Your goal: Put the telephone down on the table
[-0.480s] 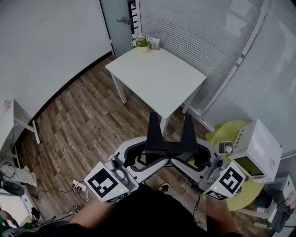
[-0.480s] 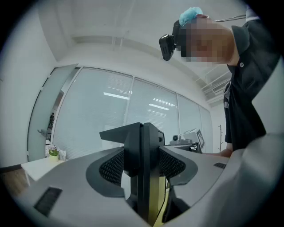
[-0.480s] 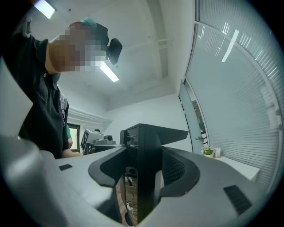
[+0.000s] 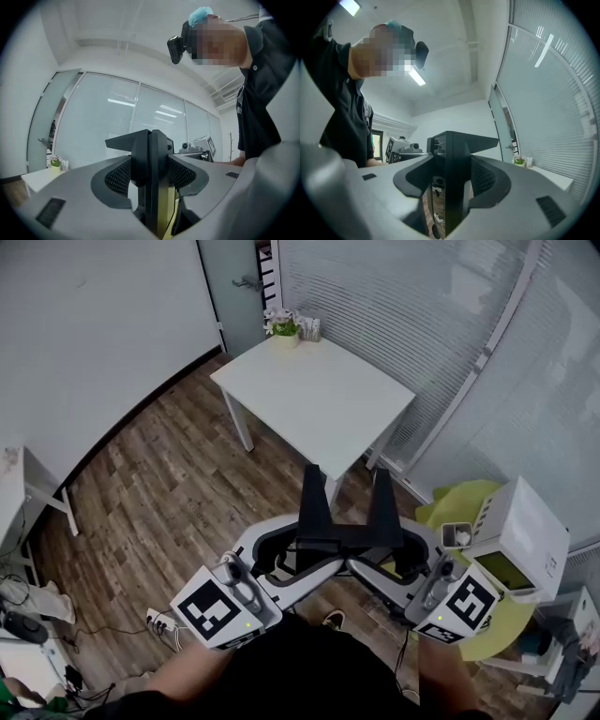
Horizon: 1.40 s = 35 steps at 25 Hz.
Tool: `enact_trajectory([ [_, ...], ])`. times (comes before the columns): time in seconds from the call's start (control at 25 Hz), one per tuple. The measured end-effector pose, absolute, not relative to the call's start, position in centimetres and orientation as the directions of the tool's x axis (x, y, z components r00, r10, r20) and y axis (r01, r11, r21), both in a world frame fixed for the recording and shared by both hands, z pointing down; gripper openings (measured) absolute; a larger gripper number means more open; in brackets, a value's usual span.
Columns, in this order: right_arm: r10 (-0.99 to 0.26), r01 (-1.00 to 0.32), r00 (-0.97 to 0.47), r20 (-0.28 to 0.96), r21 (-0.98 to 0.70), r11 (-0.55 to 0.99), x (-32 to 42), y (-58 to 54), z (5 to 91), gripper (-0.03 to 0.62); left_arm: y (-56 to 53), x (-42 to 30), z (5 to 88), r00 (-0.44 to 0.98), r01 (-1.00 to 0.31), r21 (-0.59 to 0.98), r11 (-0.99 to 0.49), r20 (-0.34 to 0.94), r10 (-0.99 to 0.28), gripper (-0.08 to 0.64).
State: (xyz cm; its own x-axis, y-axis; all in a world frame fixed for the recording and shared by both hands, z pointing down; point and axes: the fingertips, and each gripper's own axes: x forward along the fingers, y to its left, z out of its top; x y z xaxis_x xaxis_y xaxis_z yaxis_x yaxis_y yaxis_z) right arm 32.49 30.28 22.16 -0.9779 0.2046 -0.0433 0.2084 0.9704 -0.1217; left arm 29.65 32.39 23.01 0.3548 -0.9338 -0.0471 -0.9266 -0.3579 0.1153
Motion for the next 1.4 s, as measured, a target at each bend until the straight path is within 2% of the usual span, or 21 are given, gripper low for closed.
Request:
enact_trajectory([
  [0.96,0.281,0.287,-0.957,-0.069,-0.120,0.950,36.0,30.1,21.5,0.242,32.5,33.3,22.2,0.282,-0.955,0.084,-0.284,-0.034,-0.959,0.241],
  [1.4,0.311,0.317,-0.948,-0.068,-0.131,0.939,34.3,29.6,22.0,0.242,32.0,31.6,22.6,0.252,-0.963,0.091,-0.254,-0.034,-0.967,0.241],
])
